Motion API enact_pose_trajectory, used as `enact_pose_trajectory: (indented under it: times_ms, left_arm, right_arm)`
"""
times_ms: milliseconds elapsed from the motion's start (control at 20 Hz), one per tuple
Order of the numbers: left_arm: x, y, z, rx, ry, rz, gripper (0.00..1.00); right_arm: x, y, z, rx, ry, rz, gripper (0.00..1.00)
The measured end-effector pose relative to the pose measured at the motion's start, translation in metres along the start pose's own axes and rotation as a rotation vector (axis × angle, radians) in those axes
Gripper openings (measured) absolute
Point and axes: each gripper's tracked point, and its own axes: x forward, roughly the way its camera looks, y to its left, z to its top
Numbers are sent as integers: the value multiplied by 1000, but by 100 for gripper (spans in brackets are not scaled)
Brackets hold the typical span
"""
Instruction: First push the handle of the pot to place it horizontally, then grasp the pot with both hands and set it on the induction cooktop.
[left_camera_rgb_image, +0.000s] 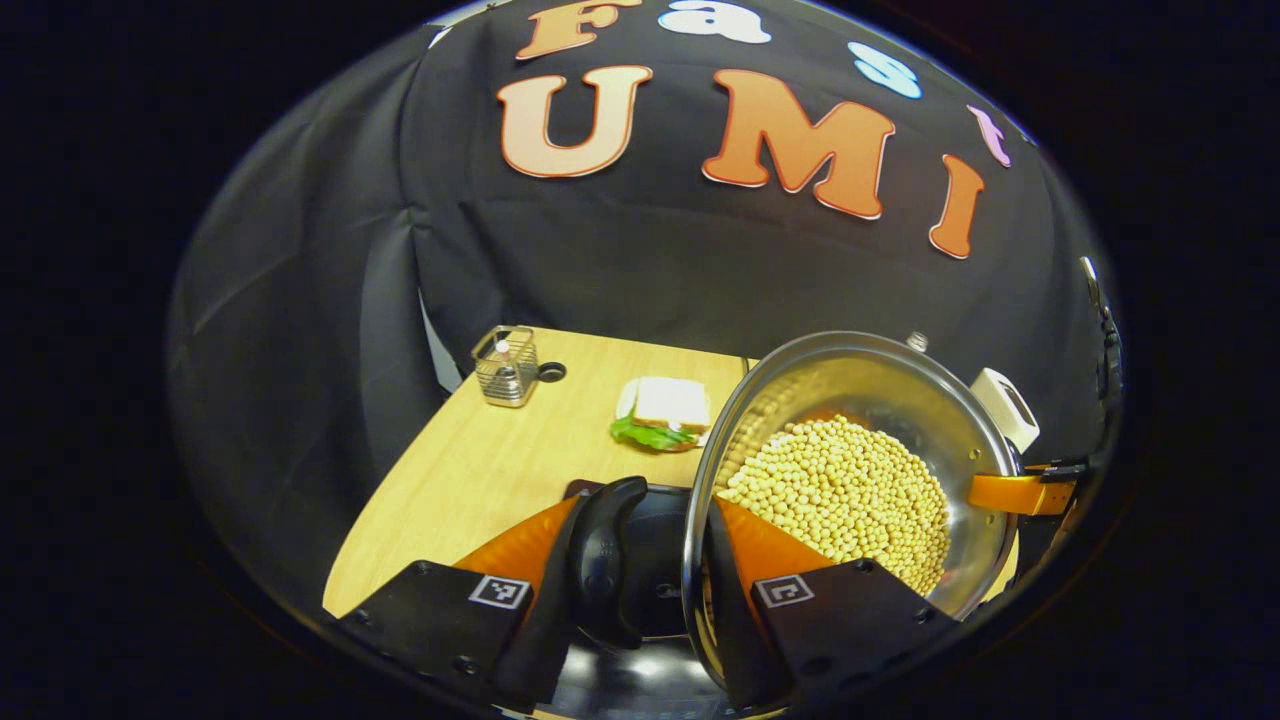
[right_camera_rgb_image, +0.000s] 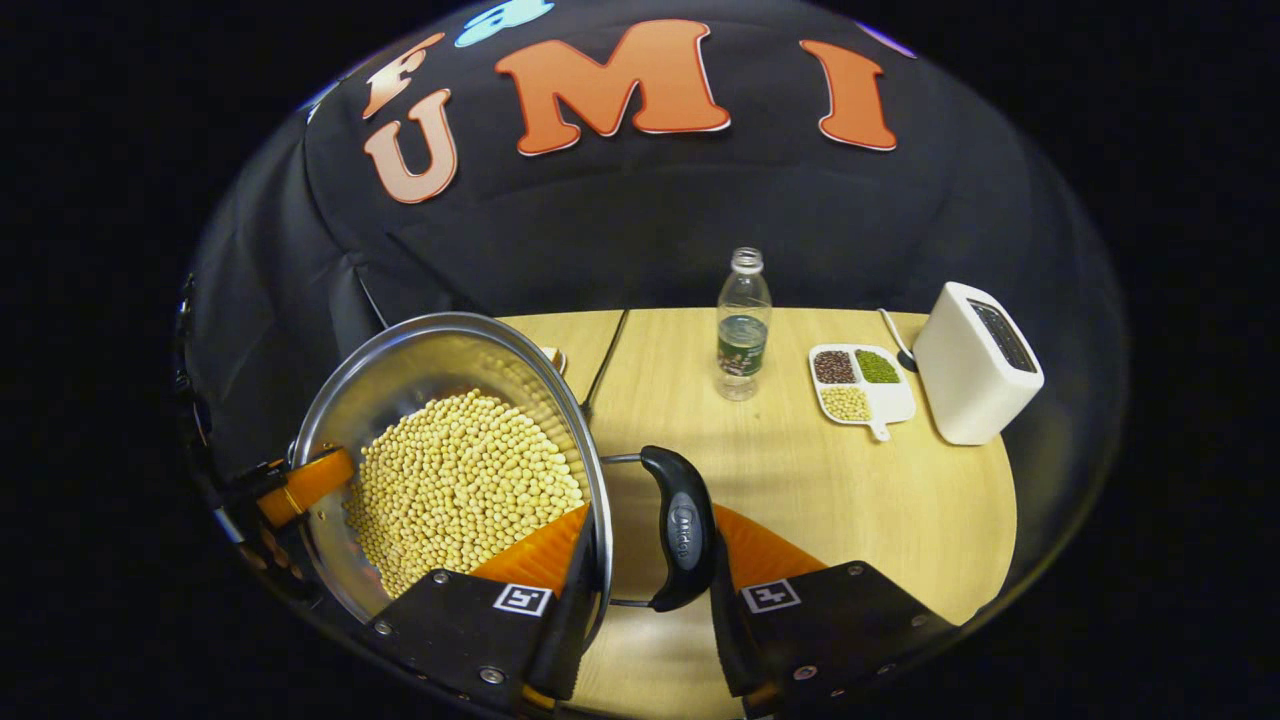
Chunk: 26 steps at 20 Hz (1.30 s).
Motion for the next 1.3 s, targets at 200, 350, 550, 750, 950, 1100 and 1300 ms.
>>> enact_pose_trajectory:
  times_ms: [200,350,550,750,950,1100,1300]
  left_arm:
    - [-4,0,0,-22,15,30,68]
    - [2,-5,-1,-25,36,42,67]
    - [11,-7,0,-8,59,34,67]
    - [23,-11,1,12,91,13,68]
    - [32,-12,6,36,125,-7,67]
    - [40,-13,11,48,164,-26,67]
    - [50,-10,29,57,207,-38,68]
  right_arm:
    - [1,-4,8,-25,20,16,54]
    - [-1,-6,9,-24,44,14,55]
    - [-2,-7,9,-5,68,-5,55]
    - [-5,-8,9,14,97,-34,55]
    - [-8,-5,9,31,123,-57,55]
    - [-13,-4,8,43,146,-74,55]
    - [-16,-4,8,53,182,-88,55]
